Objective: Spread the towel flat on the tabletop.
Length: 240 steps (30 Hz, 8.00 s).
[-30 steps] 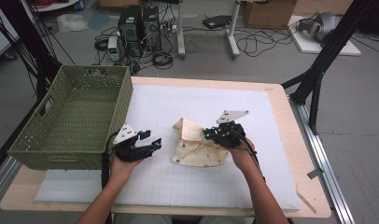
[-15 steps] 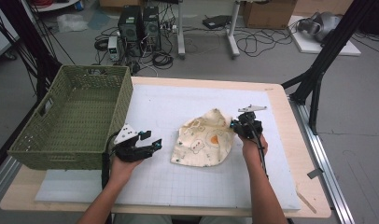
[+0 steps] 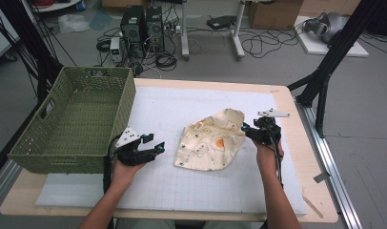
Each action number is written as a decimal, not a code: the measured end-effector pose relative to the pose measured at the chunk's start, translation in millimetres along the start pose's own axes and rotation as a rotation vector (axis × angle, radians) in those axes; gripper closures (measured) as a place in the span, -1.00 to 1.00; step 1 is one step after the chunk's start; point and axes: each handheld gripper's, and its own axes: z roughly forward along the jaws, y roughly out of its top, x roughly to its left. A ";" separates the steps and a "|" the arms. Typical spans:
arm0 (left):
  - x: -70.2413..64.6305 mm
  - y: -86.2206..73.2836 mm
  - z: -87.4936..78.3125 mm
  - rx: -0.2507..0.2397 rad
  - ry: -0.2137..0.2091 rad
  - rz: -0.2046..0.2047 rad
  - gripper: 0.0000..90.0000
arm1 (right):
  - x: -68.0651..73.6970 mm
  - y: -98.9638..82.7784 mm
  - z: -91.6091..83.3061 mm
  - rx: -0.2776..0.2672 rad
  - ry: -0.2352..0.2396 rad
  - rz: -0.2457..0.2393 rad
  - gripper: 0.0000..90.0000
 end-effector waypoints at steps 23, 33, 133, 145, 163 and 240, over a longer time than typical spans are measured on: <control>0.0 0.0 0.2 -0.002 0.004 0.001 -0.12 | 115.6 -22.7 53.2 0.169 0.414 -0.309 0.47; 0.4 0.0 0.0 0.002 0.006 0.000 -0.12 | 125.6 -31.9 38.9 0.185 0.529 -0.334 0.95; 2.0 -4.2 4.2 0.032 0.017 -0.012 -0.11 | 44.2 -54.7 -0.4 0.206 0.223 -0.258 0.98; 1.5 -5.2 12.1 0.052 0.023 -0.043 -0.13 | 37.9 -74.4 -36.2 0.172 0.277 -0.230 0.77; -1.0 6.9 66.6 0.252 0.187 -0.011 0.02 | 23.0 -68.9 -43.4 0.068 0.223 -0.204 0.40; 4.6 12.2 77.3 0.302 0.116 0.102 0.92 | 4.5 -38.4 -16.5 0.038 0.145 -0.112 0.10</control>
